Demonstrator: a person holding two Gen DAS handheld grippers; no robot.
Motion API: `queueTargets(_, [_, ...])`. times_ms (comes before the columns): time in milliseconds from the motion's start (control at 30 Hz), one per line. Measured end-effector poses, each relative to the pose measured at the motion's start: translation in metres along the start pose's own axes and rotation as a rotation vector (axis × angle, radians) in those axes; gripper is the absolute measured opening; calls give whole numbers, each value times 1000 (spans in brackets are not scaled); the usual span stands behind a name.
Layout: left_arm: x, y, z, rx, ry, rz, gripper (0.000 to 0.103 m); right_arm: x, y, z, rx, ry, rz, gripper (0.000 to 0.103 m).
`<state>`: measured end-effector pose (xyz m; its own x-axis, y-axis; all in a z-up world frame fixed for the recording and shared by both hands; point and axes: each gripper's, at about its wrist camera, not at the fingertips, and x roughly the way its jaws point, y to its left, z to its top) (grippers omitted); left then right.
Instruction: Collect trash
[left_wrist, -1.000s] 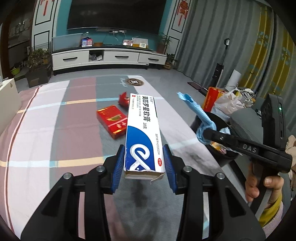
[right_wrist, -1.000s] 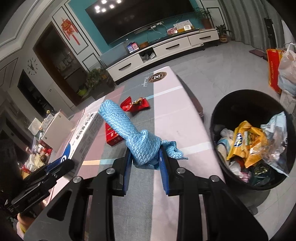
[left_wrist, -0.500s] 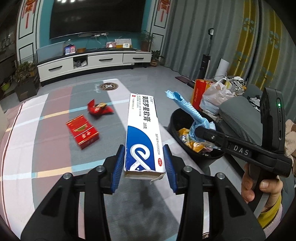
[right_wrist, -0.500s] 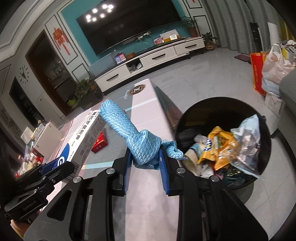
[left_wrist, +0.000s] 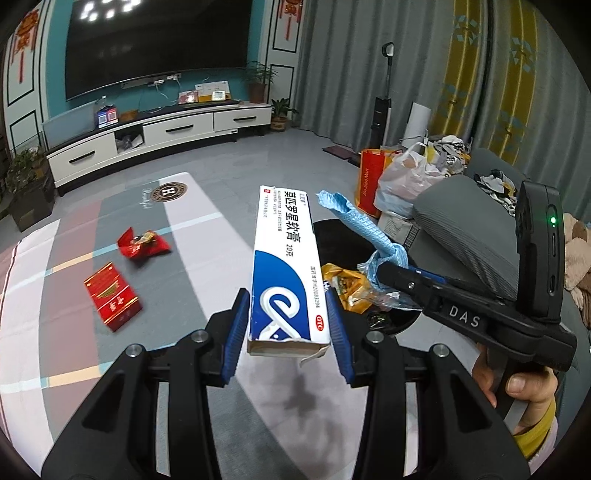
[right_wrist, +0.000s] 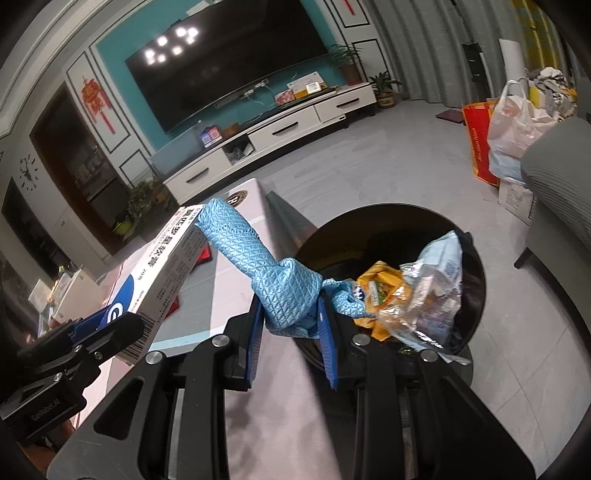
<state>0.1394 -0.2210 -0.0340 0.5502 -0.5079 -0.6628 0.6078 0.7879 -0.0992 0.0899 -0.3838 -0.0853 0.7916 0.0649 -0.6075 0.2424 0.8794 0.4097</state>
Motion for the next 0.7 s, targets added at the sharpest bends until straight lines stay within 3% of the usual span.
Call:
queueTargets(467, [57,-42,18,22,83,-88,43,-10,-79,8,162,-30,-127,29])
queueTargets(700, [91,-57,16,32,130,-88,43,-3,-90,6,186,-5,-149,30])
